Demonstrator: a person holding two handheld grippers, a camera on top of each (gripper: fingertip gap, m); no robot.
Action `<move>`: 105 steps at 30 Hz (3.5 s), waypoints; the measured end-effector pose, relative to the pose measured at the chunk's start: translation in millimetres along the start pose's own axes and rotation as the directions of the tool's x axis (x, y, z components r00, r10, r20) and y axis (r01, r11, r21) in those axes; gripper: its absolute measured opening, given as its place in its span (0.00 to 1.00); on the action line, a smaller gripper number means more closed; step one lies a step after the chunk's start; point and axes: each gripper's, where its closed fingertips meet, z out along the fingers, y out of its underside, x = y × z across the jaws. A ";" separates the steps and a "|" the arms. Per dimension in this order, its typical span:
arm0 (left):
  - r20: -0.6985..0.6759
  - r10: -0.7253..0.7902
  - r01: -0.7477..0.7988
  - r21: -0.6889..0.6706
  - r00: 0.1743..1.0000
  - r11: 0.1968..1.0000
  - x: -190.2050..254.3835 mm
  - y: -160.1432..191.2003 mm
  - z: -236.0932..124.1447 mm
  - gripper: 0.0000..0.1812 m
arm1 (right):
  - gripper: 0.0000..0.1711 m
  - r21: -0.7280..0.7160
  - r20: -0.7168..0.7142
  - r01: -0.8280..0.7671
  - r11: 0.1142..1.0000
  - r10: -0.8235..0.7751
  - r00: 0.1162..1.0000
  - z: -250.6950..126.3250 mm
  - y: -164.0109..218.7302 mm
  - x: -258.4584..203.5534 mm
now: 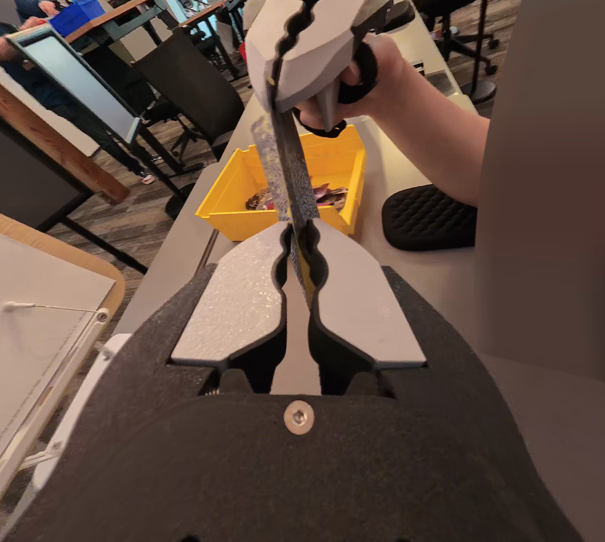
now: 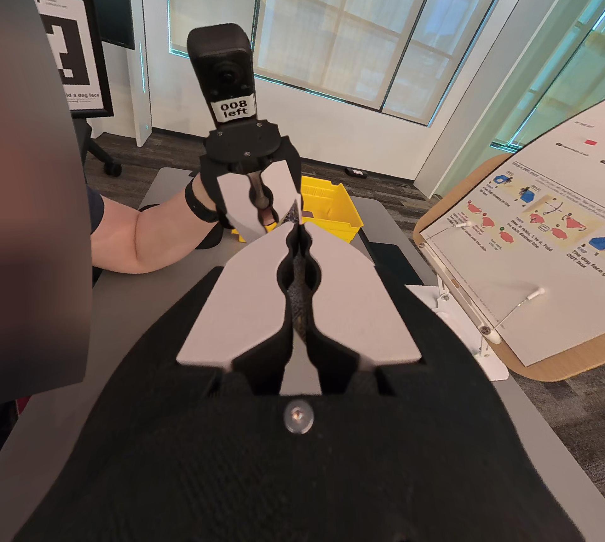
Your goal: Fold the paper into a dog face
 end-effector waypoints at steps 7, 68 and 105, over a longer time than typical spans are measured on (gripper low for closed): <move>0.035 0.000 0.000 0.007 0.999 1.000 -6.4 0.7 -0.6 0.05 | 0.01 -0.035 -0.005 0.011 0.999 -0.011 1.000 4.3 3.8 -2.6; -0.112 -0.110 0.115 0.039 0.988 0.993 7.6 -2.4 0.2 0.02 | 0.00 -0.046 0.072 0.092 0.995 -0.089 0.993 5.4 12.1 -12.0; -0.141 -0.080 0.109 0.211 0.987 0.971 9.2 -25.8 -9.8 0.04 | 0.01 0.044 0.183 -0.110 0.993 0.100 0.978 10.5 4.2 -8.3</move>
